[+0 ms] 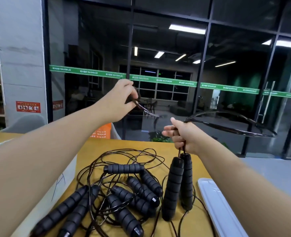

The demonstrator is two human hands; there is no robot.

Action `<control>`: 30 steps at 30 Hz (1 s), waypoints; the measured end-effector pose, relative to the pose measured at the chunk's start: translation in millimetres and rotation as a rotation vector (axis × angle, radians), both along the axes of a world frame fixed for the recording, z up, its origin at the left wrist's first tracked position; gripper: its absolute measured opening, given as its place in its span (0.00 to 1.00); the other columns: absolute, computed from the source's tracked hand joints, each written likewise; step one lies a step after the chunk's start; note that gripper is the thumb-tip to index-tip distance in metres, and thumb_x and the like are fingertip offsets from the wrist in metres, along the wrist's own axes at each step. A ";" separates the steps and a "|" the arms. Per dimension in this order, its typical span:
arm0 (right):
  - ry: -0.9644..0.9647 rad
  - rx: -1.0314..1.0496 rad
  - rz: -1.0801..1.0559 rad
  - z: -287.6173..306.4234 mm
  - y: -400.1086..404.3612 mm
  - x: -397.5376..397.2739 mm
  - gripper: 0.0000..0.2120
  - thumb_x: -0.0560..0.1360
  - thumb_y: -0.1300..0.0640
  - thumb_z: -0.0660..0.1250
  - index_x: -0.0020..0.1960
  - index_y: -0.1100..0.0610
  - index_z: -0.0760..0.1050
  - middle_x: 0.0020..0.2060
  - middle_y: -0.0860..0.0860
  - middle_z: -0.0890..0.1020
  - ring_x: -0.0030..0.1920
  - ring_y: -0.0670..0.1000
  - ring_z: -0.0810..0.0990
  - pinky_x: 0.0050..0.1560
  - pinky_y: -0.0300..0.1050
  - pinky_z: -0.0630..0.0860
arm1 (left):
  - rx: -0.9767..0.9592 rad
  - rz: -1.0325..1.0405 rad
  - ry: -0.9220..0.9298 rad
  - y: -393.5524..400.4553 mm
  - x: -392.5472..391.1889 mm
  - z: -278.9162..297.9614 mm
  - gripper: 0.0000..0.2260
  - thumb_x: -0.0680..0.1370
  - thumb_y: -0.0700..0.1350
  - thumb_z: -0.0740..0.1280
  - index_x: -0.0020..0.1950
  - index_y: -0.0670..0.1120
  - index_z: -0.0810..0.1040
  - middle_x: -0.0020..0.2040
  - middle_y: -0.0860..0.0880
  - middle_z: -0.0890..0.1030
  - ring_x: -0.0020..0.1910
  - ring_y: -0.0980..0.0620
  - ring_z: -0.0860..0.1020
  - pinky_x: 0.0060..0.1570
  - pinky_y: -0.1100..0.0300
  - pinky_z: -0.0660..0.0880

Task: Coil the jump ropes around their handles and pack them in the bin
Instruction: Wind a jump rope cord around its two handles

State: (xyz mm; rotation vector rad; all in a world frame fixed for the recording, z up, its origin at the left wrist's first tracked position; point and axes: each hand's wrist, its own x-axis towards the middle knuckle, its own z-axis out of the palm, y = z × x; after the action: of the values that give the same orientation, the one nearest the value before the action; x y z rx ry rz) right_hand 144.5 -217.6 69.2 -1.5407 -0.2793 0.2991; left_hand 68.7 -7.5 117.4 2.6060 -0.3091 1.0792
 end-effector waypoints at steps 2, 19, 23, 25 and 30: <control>0.049 -0.004 -0.015 -2.5 1.4 3.2 0.20 0.83 0.46 0.55 0.56 0.63 0.72 0.27 0.50 0.78 0.19 0.42 0.62 0.17 0.33 0.59 | -0.043 0.124 0.260 15.7 11.0 -18.3 0.22 0.80 0.48 0.62 0.73 0.47 0.65 0.78 0.49 0.53 0.76 0.49 0.57 0.71 0.58 0.55; 0.164 0.121 0.183 -8.4 36.9 12.4 0.21 0.82 0.44 0.55 0.58 0.60 0.77 0.27 0.47 0.64 0.20 0.42 0.58 0.19 0.34 0.55 | -0.482 -0.244 0.532 -48.2 27.5 -110.3 0.21 0.79 0.64 0.51 0.61 0.53 0.74 0.59 0.55 0.77 0.61 0.56 0.73 0.61 0.58 0.68; 0.165 0.187 0.148 -10.6 43.8 12.7 0.21 0.82 0.45 0.56 0.56 0.61 0.77 0.27 0.47 0.62 0.22 0.42 0.56 0.21 0.34 0.53 | -0.614 -0.380 0.535 -55.5 26.2 -121.1 0.24 0.73 0.72 0.51 0.59 0.61 0.74 0.57 0.59 0.78 0.58 0.60 0.74 0.58 0.64 0.69; 0.191 0.226 0.136 -10.2 48.4 12.6 0.21 0.82 0.44 0.56 0.54 0.60 0.77 0.26 0.46 0.61 0.22 0.42 0.56 0.22 0.34 0.52 | -0.633 -0.373 0.528 -59.3 26.0 -128.5 0.13 0.77 0.64 0.56 0.56 0.61 0.71 0.54 0.60 0.77 0.57 0.61 0.74 0.57 0.65 0.71; 0.257 0.356 0.148 -8.8 58.9 14.3 0.20 0.82 0.43 0.55 0.57 0.58 0.76 0.24 0.46 0.63 0.21 0.42 0.57 0.19 0.33 0.55 | -0.724 -0.371 0.526 -61.0 18.7 -150.3 0.12 0.75 0.54 0.69 0.55 0.58 0.71 0.53 0.54 0.79 0.51 0.59 0.77 0.44 0.67 0.72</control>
State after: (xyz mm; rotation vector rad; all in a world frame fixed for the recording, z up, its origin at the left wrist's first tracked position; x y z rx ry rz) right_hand 158.8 -158.7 60.4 -1.1191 -0.2298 0.5300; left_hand 87.4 -68.5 -32.9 1.9610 -0.2090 0.2700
